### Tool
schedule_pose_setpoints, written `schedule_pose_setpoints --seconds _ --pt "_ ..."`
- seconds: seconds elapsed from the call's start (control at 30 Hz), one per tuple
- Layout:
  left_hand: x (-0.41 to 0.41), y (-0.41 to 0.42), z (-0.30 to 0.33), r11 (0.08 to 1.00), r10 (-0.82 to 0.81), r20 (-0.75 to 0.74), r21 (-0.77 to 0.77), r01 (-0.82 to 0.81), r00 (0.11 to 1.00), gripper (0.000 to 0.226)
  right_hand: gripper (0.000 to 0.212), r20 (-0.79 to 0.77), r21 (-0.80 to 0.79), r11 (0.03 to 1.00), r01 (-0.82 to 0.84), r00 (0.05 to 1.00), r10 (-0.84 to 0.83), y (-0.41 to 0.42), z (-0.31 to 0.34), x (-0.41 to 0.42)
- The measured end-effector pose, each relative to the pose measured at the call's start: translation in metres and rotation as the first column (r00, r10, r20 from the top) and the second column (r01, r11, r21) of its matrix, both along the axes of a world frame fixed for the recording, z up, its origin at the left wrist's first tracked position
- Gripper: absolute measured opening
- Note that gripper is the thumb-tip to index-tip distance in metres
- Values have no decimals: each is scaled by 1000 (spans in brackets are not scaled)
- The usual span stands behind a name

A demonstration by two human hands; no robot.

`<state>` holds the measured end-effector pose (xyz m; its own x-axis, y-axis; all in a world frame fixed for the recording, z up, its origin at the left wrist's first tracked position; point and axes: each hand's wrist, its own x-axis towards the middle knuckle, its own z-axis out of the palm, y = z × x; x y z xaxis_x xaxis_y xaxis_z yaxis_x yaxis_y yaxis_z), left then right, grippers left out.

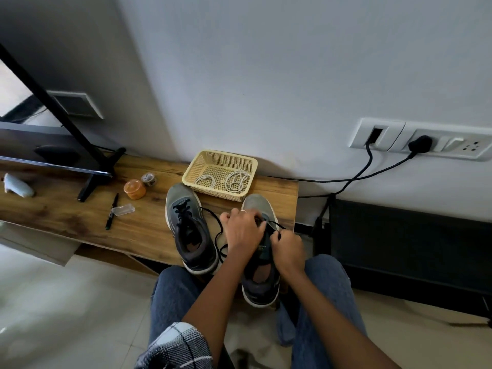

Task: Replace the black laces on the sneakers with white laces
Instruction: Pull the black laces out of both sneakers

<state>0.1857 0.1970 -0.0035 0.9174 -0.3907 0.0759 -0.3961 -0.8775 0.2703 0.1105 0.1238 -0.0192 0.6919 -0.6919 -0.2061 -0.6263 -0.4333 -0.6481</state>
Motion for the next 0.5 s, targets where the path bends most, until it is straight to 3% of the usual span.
schedule_pose_setpoints --seconds 0.07,0.17,0.37,0.43,0.5 --pt "2 -2 2 985 -63 31 164 57 997 21 31 5 -1 1000 2 1000 -2 0 0 -1" --pt "2 -5 -3 983 -73 139 180 48 988 11 31 5 -3 1000 2 1000 -2 0 1 -2" --pt "-7 -5 -28 994 78 239 -90 -58 968 12 31 -15 -29 999 12 1000 -13 2 3 -2" --pt "-7 -3 -29 968 143 178 -229 -100 974 6 31 -27 -37 999 17 999 -18 2 4 -3" --pt "-4 -2 -18 902 245 4 -366 -227 969 9 31 -37 -25 999 28 999 -29 1 5 -3"
